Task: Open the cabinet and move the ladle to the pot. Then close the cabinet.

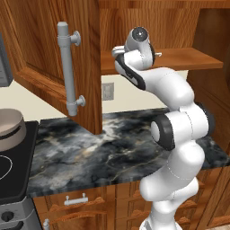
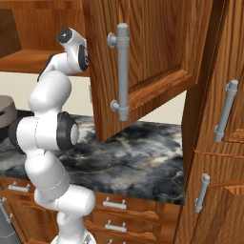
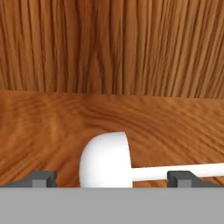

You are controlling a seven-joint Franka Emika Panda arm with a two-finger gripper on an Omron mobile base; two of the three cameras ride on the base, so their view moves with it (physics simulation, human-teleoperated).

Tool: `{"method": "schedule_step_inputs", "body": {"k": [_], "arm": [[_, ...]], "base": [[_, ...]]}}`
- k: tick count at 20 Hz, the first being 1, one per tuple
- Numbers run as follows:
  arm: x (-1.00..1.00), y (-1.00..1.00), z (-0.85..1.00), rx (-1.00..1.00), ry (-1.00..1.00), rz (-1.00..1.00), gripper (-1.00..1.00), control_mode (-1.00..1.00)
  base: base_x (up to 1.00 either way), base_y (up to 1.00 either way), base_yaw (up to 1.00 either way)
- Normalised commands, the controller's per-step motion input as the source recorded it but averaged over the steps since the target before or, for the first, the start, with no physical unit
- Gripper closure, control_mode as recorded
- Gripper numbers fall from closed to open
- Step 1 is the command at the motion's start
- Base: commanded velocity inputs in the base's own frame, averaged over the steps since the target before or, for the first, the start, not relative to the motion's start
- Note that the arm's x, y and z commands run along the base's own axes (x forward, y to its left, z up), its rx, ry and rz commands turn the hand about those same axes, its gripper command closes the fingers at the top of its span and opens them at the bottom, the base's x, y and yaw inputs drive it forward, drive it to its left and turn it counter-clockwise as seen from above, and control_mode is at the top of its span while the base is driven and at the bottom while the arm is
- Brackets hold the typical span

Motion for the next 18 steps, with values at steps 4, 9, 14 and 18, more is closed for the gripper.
{"method": "schedule_step_inputs", "body": {"k": [4,9,14,18], "arm": [[0.18,0.0,-0.06,0.0,0.0,-0.01,-1.0,-1.0],[0.11,0.0,-0.08,0.0,0.0,-0.01,-1.0,-1.0],[0.0,0.0,-0.07,0.0,0.0,0.0,1.0,-1.0],[0.0,0.01,-0.05,0.0,0.0,0.0,1.0,-1.0]], "base": [[0.0,0.0,0.0],[0.0,0.0,0.0],[0.0,0.0,0.0],[0.0,0.0,0.0]]}}
